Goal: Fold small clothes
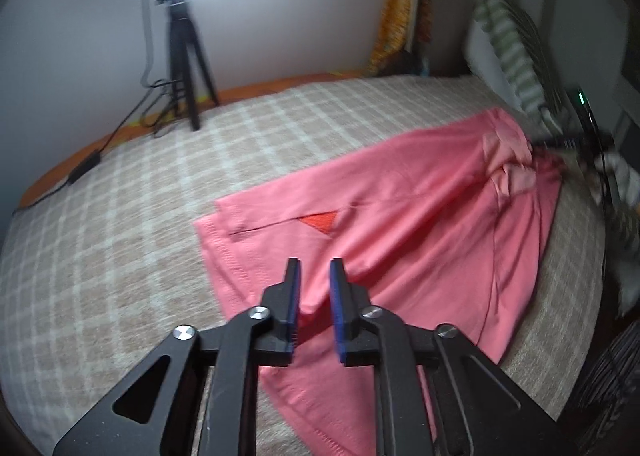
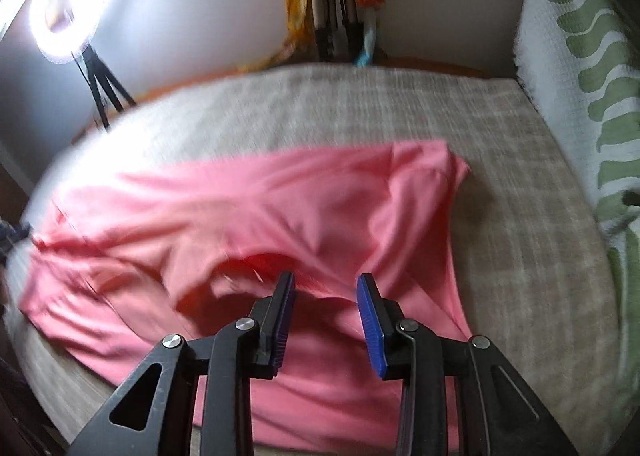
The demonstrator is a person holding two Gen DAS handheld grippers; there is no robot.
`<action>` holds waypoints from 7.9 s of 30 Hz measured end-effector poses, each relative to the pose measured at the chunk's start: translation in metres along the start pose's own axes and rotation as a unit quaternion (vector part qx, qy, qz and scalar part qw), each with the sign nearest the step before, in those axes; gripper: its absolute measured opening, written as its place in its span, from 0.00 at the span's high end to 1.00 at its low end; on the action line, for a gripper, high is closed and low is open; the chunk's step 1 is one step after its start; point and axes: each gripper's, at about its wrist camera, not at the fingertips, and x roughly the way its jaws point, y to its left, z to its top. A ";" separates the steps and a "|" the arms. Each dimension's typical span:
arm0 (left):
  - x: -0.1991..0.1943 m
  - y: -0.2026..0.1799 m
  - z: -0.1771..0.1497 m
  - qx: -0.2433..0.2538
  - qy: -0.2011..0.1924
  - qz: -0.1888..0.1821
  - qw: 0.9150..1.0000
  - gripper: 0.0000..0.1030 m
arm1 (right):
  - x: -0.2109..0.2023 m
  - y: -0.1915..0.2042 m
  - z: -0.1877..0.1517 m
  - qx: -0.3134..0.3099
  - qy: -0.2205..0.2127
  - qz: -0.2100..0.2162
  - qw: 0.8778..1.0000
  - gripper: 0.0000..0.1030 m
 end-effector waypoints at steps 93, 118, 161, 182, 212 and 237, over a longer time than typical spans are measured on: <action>0.084 0.094 0.041 -0.077 0.056 -0.092 0.991 0.97 | -0.008 0.516 -0.092 -0.342 -0.061 0.102 0.932 0.94; 0.083 0.101 0.040 -0.057 0.071 -0.075 0.993 0.77 | -0.027 0.484 -0.100 -0.335 -0.064 0.162 0.926 0.67; 0.092 0.095 0.053 -0.062 0.072 -0.059 0.994 0.81 | -0.025 0.483 -0.075 -0.291 -0.083 0.144 0.942 0.99; 0.081 0.078 0.077 -0.060 0.056 -0.065 0.995 0.99 | -0.050 0.461 -0.060 -0.225 -0.112 0.150 0.956 0.99; 0.154 -0.128 0.167 0.075 0.095 -0.074 0.990 0.99 | -0.055 0.266 -0.055 0.042 -0.119 0.085 0.988 0.99; 0.106 -0.066 0.140 0.021 0.071 -0.071 0.995 0.70 | -0.032 0.261 -0.059 -0.002 -0.071 0.107 0.992 0.71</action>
